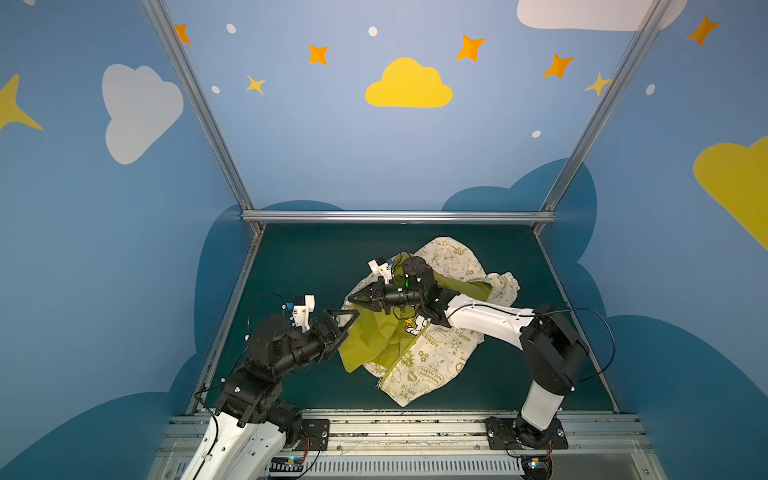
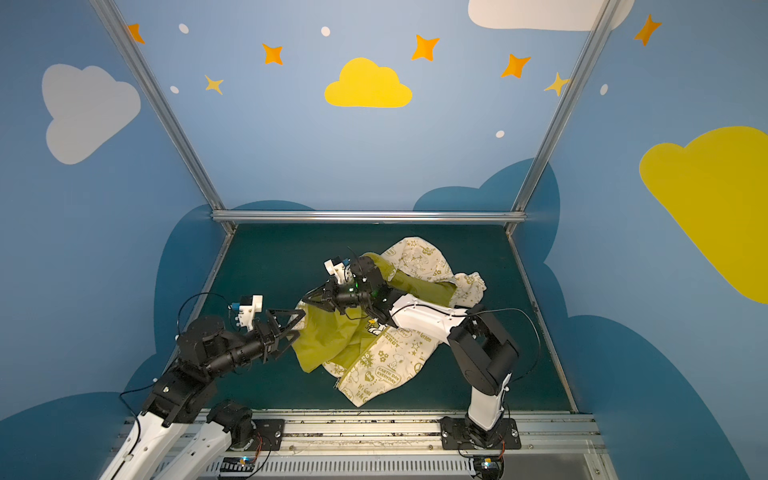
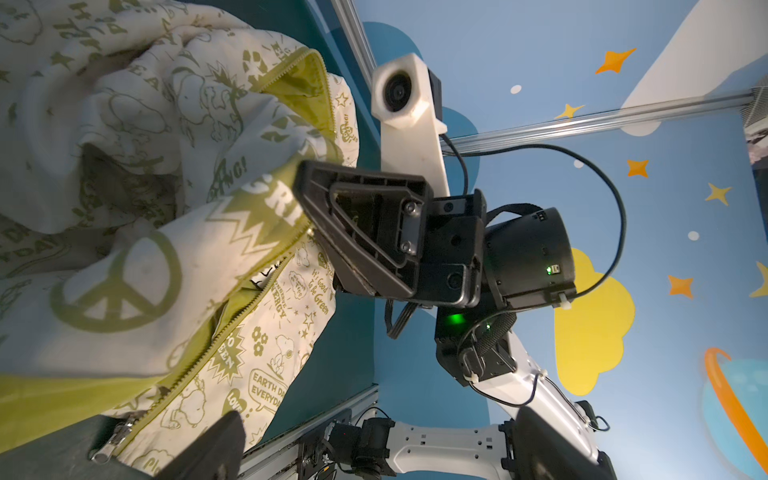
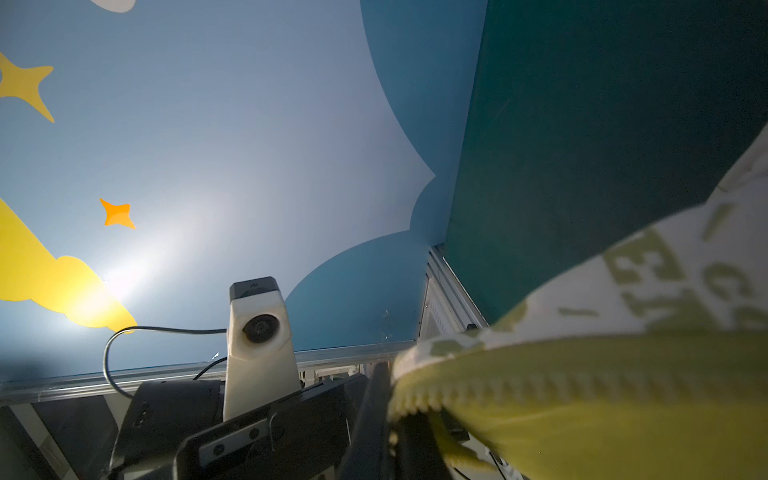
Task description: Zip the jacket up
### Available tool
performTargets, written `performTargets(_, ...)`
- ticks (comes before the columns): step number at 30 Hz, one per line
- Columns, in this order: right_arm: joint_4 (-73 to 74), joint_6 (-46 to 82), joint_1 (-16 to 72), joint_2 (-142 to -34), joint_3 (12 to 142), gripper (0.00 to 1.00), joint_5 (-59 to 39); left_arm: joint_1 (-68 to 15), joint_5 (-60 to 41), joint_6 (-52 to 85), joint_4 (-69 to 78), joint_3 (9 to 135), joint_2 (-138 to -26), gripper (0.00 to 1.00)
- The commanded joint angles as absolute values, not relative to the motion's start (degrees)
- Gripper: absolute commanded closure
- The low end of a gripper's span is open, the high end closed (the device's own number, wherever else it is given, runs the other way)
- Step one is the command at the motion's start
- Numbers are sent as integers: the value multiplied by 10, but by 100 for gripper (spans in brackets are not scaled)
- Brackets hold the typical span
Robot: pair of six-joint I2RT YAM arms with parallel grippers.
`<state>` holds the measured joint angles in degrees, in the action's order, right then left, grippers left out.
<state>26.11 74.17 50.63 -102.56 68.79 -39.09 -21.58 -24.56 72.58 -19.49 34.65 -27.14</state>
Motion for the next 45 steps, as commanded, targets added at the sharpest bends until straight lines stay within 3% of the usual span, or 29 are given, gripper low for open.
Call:
performTargets(1, 311, 760, 499, -1019, 697, 100, -398, -232, -223, 780, -73, 287, -273, 1)
performTargets(11, 328, 773, 483, -975, 633, 100, -397, -241, -158, 824, 76, 233, -322, 1)
performTargets(25, 297, 752, 464, -889, 561, 100, -389, -241, -102, 855, 127, 171, -329, 4)
performTargets(27, 297, 751, 464, -881, 552, 100, -387, -241, -102, 857, 133, 169, -331, 9)
performTargets(30, 303, 752, 462, -873, 537, 100, -383, -241, -105, 861, 141, 169, -334, 26)
performTargets(35, 320, 761, 460, -869, 527, 100, -383, -241, -115, 855, 122, 183, -332, 71)
performTargets(37, 326, 765, 460, -869, 530, 100, -384, -241, -117, 852, 113, 188, -329, 76)
performTargets(41, 326, 762, 459, -861, 542, 100, -381, -241, -110, 854, 101, 191, -318, 96)
performTargets(45, 305, 748, 460, -871, 563, 100, -380, -242, -120, 839, 79, 207, -312, 97)
